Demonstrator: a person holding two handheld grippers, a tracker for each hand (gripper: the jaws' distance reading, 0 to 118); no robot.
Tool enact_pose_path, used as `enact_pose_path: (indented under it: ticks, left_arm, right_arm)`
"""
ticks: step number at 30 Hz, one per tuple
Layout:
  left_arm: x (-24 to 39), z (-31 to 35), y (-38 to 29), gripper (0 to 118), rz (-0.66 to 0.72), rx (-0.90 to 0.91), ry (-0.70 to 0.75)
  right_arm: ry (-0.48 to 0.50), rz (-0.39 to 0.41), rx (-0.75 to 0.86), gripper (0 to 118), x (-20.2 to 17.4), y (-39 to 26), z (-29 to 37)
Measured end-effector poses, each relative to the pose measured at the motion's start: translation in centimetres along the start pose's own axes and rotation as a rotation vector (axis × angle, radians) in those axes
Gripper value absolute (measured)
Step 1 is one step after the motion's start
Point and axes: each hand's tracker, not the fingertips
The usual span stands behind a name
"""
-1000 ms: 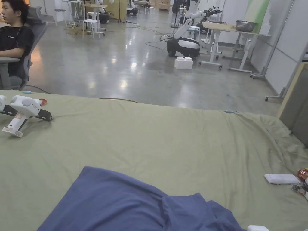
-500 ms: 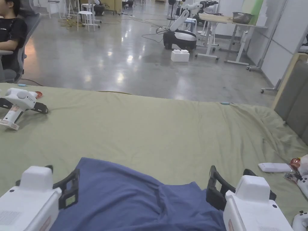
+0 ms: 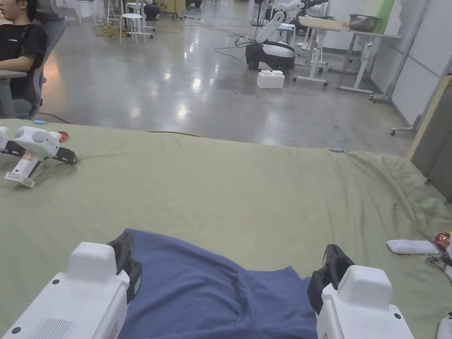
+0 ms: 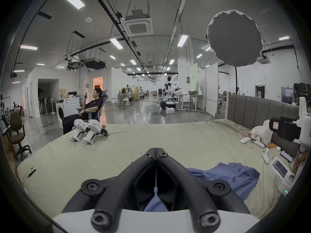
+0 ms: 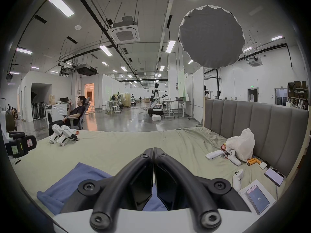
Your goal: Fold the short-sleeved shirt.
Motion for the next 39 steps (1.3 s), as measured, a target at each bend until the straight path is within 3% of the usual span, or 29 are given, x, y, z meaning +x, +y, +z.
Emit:
enact_pose_path:
  ticks: [11, 21, 23, 27, 28, 35, 37, 38, 39]
  left_arm:
    - [-4.9, -7.4, -6.2, 0, 0.034, -0.327, -0.011]
    - [-11.2, -23.4, -5.3, 0, 0.056, -0.529, -0.024]
    - [-11.8, -26.5, -5.2, 10, 0.048, -0.557, -0.016]
    - [-12.3, -31.6, -5.8, 69, 0.027, -0.629, -0.001]
    - [-12.2, -32.7, -6.1, 73, 0.015, -0.636, 0.001]
    - [-11.1, -38.3, -10.0, 74, -0.036, -0.82, 0.011]
    - [-10.1, -38.0, -10.6, 73, -0.062, -0.794, 0.017]
    - [-9.6, -37.7, -10.5, 68, -0.093, -0.753, 0.032]
    - [-9.0, -37.5, -10.5, 50, -0.104, -0.741, 0.016]
  right_arm:
    - [0.019, 0.018, -0.165, 0, 1.7, -3.7, -1.9]
    - [-0.006, 0.028, -0.247, 0, 3.5, -5.3, -5.3]
    - [-0.014, 0.036, -0.26, 0, 3.8, -5.6, -5.8]
    - [-0.034, 0.039, -0.29, 0, 4.6, -6.4, -6.7]
    - [-0.039, 0.04, -0.297, 0, 4.8, -6.6, -6.9]
    - [-0.069, 0.044, -0.347, 0, 6.1, -8.0, -7.9]
    - [-0.077, 0.04, -0.362, 0, 6.5, -8.4, -8.0]
    - [-0.08, 0.037, -0.37, 0, 6.8, -8.6, -8.1]
    - [-0.085, 0.035, -0.377, 0, 7.0, -8.8, -8.1]
